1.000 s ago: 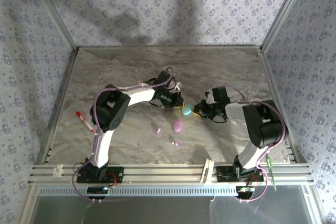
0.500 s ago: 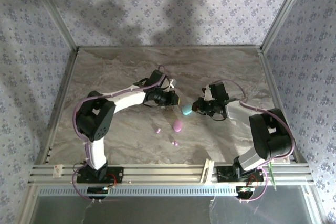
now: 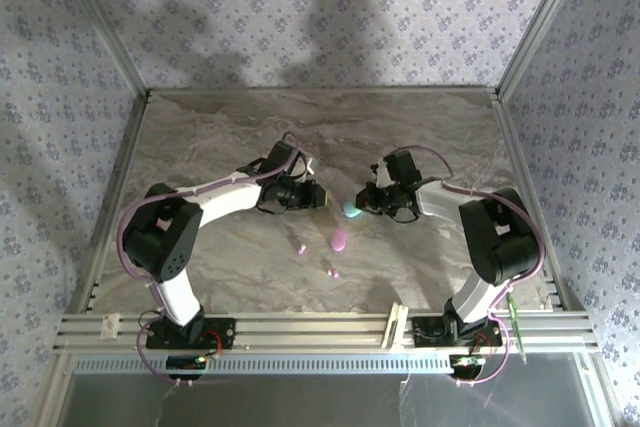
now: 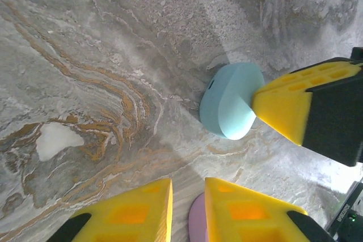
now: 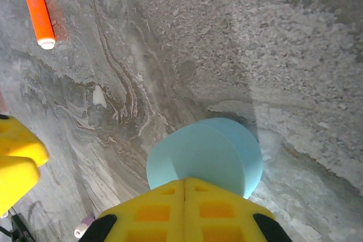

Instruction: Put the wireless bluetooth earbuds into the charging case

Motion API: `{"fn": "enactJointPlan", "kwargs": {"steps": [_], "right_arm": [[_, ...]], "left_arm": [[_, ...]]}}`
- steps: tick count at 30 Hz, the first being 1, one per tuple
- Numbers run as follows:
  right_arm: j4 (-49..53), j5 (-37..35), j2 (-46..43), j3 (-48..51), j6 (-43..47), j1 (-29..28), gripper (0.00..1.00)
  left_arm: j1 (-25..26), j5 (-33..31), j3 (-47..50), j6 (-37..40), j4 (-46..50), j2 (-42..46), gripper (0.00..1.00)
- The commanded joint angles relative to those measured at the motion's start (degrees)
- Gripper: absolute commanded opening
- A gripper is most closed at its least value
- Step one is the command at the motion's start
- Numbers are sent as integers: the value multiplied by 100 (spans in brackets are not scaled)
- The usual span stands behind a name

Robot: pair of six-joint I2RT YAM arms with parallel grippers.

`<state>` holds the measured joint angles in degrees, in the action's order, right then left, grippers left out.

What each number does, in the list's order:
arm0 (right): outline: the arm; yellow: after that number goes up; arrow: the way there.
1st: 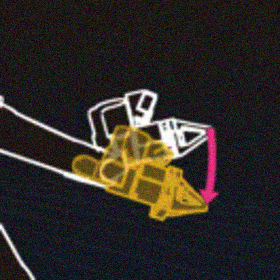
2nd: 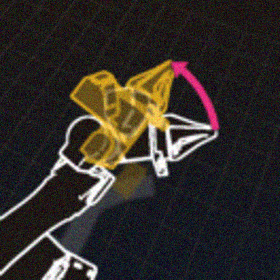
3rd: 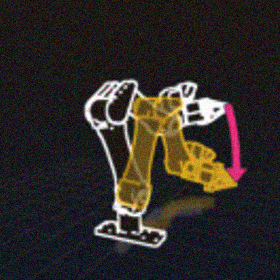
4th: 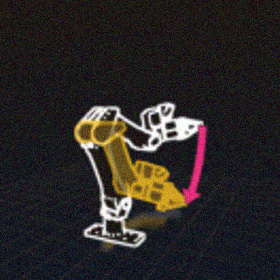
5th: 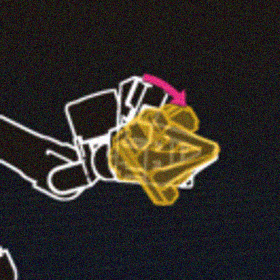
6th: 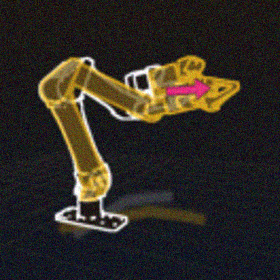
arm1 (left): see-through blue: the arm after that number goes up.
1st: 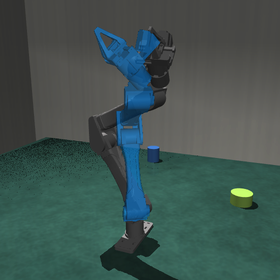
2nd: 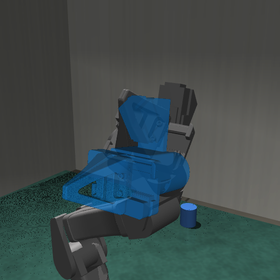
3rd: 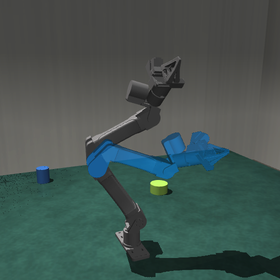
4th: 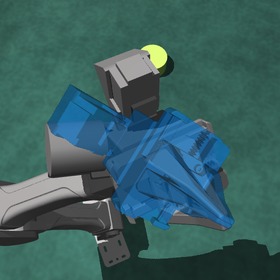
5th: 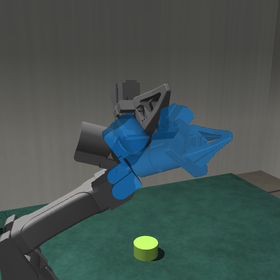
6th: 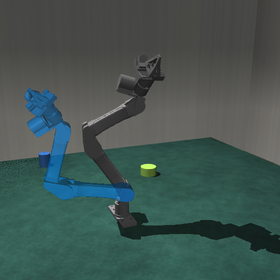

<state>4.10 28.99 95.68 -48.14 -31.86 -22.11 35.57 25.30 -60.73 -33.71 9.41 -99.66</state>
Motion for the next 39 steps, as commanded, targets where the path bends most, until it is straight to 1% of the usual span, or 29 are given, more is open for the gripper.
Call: {"fn": "enactJointPlan", "kwargs": {"steps": [1, 6, 10, 13, 17, 18, 21, 23, 24, 29, 33, 36, 39], "right_arm": [[640, -350, 49, -167, 181, -137, 3], [1457, -712, -106, -769, 594, -407, 14], [2174, -1217, -86, -1331, 1056, -646, 28], [2630, -1613, 56, -1723, 1402, -756, 42], [3225, -2072, 425, -2289, 1826, -820, 65], [3311, -2169, 507, -2374, 1900, -836, 69], [3535, -2334, 830, -2618, 2068, -903, 79], [3678, -2404, 1058, -2791, 2193, -965, 82], [3736, -2454, 1157, -2852, 2231, -998, 83], [3965, -2758, 1591, -3148, 2324, -1220, 84], [4110, -2958, 1801, -3314, 2329, -1320, 81], [4221, -3044, 1914, -3386, 2307, -1348, 78], [4305, -3100, 2004, -3451, 2290, -1366, 72]], "left_arm": [[-103, -91, 165, -8, -141, 409, 26], [-229, -207, 492, -29, -192, 865, 35], [-332, -360, 795, -30, -194, 1290, 44], [-418, -459, 1048, -47, -198, 1623, 51], [-570, -574, 1402, -63, -152, 2068, 68], [-608, -580, 1480, -63, -143, 2157, 71], [-722, -617, 1734, -74, -119, 2475, 84], [-792, -673, 1903, -90, -81, 2696, 97], [-827, -693, 1974, -91, -65, 2794, 100], [-971, -737, 2211, -74, 91, 3197, 100], [-1034, -737, 2301, -48, 175, 3358, 100], [-1061, -728, 2348, -43, 197, 3439, 100], [-1086, -722, 2368, -39, 214, 3496, 100]]}}
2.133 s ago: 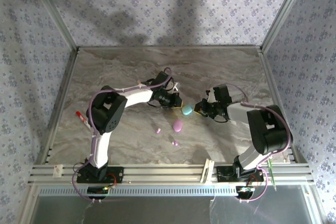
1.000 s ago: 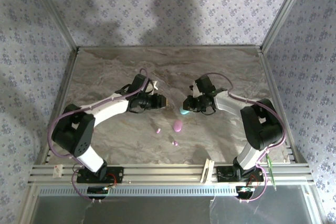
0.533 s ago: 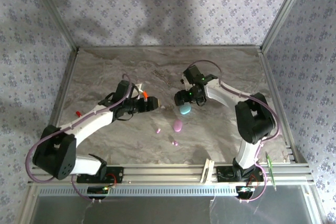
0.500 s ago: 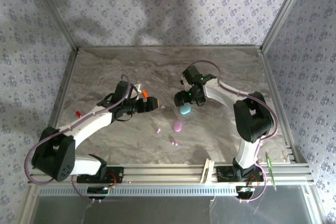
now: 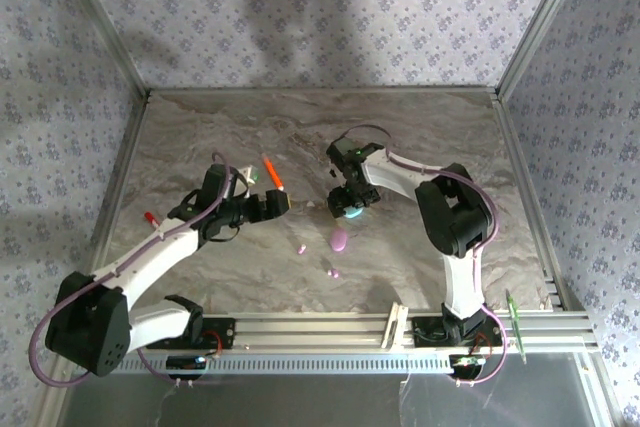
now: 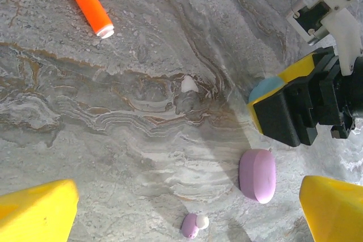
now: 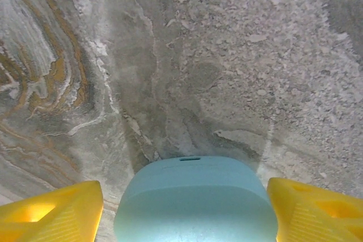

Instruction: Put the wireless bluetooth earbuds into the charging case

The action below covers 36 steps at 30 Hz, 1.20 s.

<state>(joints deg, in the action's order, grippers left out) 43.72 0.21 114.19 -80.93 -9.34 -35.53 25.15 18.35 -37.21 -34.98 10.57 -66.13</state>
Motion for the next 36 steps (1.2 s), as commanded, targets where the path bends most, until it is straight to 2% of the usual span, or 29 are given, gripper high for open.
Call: {"fn": "enactJointPlan", "kwargs": {"steps": [1, 7, 9, 15, 24, 31, 36], "right_arm": [[377, -238, 178, -194, 38, -32, 70], [533, -293, 235, -239, -55, -16, 63], [526, -326, 223, -250, -123, 17, 58], [412, -359, 113, -290, -361, 418, 54], [260, -245, 358, -640, -559, 1076, 54], [213, -182, 667, -846, -706, 1299, 57], [190, -162, 663, -804, -771, 1321, 64]], "left_arm": [[-46, -16, 20, 88, 112, 161, 100], [-62, 1, 37, 88, 138, 232, 100], [-63, 10, 47, 89, 146, 254, 100], [-62, 13, 81, 66, 160, 367, 100], [-62, 133, 195, -108, -88, 339, 100], [-6, 205, 249, -312, -407, 239, 100], [217, 282, 224, -465, -656, 3, 100]]}}
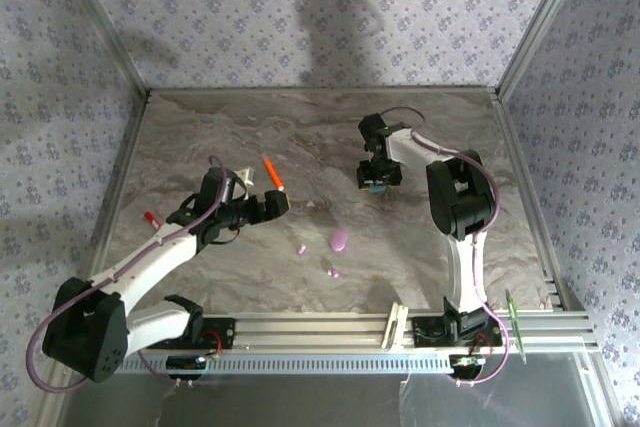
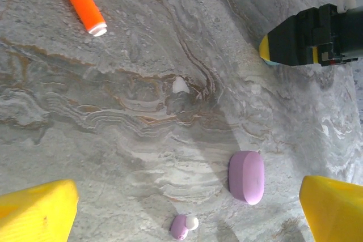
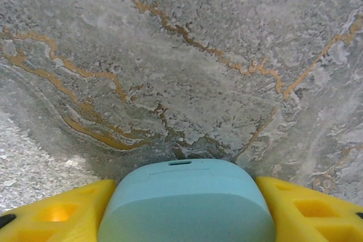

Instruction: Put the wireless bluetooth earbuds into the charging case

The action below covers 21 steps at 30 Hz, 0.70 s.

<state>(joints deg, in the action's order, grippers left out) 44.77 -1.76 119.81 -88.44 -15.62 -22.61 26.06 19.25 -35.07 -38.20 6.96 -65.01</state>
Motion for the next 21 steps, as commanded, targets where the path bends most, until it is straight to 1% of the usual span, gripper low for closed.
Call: {"fn": "enactJointPlan", "kwargs": {"steps": [1, 5, 12, 17, 21], "right_arm": [[94, 25, 63, -37, -142, 37, 66], [98, 13, -278, 100, -155, 27, 74], [-90, 65, -1220, 722, -252, -130, 85], [-398, 201, -1840, 1381, -511, -495, 86], [-631, 211, -2215, 1833, -815, -879, 85]], "left_arm": [[169, 200, -2, -138, -292, -136, 100], [295, 165, -72, -110, -190, -72, 100], [511, -303, -77, 10, 174, 535, 100], [514, -641, 137, 22, 401, 865, 100], [401, -682, 248, 67, 577, 889, 100]]}}
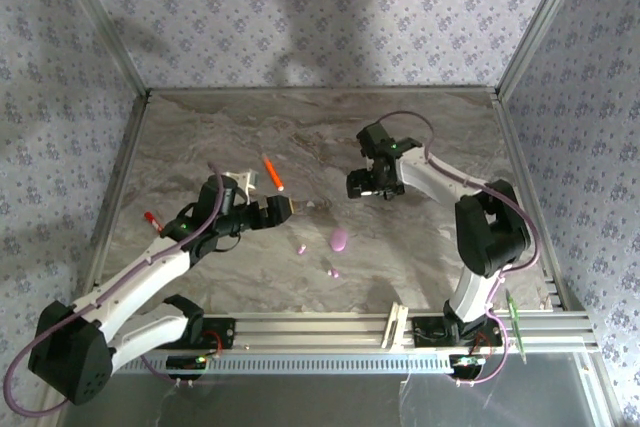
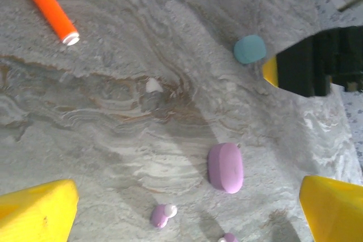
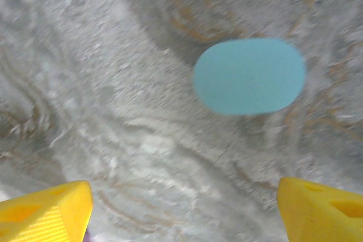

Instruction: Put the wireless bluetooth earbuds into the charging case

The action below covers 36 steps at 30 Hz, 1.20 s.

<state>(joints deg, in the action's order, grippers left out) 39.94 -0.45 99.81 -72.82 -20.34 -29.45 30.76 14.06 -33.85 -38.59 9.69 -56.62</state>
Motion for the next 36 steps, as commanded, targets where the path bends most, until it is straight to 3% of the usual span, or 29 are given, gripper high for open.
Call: {"fn": "enactJointPlan", "kwargs": {"steps": [1, 10, 19, 36], "right_arm": [[-206, 75, -303, 370, -432, -291, 85], [-371, -182, -500, 819, -1096, -1190, 87], [-245, -490, -32, 641, -1253, -1801, 87], [130, -880, 56, 739, -1233, -2012, 74]], "left_arm": [[-121, -164, 169, 93, 318, 74, 100], [-814, 225, 421, 87, 402, 194, 100], [-984, 359, 493, 80, 290, 167, 100], [-1015, 400, 528, 90, 241, 135, 100]]}}
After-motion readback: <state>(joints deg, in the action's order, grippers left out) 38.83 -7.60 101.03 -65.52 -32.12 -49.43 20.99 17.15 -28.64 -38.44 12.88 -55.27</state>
